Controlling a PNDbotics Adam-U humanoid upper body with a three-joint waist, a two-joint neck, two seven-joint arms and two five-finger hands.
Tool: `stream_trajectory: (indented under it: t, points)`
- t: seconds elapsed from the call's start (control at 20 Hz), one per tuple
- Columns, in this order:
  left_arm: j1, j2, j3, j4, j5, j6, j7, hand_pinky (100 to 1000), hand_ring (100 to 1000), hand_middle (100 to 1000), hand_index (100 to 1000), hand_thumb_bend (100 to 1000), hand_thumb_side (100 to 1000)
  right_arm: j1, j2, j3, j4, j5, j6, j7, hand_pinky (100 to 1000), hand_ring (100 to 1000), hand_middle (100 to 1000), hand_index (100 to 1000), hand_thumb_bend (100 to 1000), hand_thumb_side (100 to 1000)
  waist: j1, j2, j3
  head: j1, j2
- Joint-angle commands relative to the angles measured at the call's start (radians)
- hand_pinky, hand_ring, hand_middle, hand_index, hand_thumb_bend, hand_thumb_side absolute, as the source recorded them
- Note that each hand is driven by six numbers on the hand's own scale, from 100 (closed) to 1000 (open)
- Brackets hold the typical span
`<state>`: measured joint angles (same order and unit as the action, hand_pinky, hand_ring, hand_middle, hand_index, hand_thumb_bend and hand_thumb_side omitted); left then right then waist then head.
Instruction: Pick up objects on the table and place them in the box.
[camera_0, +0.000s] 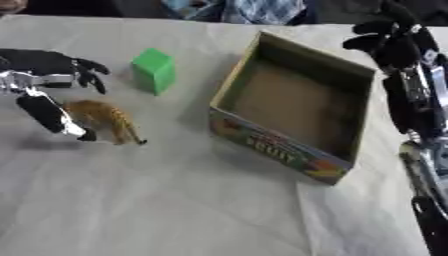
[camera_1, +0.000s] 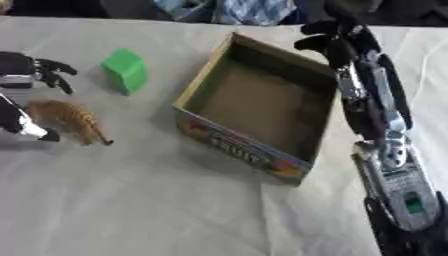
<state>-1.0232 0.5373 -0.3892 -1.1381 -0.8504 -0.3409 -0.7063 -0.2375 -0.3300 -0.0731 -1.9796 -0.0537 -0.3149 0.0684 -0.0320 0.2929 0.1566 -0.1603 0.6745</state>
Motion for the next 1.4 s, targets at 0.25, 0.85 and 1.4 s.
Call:
stream_trajectory:
  t: [0.25, 0.85, 1.4]
  points:
    - [-0.031, -0.003, 0.024, 0.025, -0.035, -0.006, 0.05, 805, 794, 1000, 853, 560, 515, -0.011, -0.005, -0.002, -0.02, -0.006, 0.001, 0.01, 812, 698, 710, 945, 100, 776, 0.001, -0.011, -0.005, 0.009, -0.018]
    - [-0.032, -0.016, 0.028, 0.049, -0.036, -0.012, 0.085, 771, 775, 1000, 831, 432, 433, -0.012, 0.001, -0.005, -0.02, -0.02, 0.008, 0.016, 811, 694, 701, 948, 100, 776, 0.001, -0.007, -0.011, 0.012, -0.023]
    - [-0.032, -0.031, 0.038, 0.081, -0.028, -0.001, 0.099, 644, 653, 1000, 583, 203, 362, -0.012, 0.005, -0.006, -0.02, -0.027, 0.013, 0.017, 811, 691, 694, 949, 100, 777, 0.0, -0.006, -0.013, 0.011, -0.027]
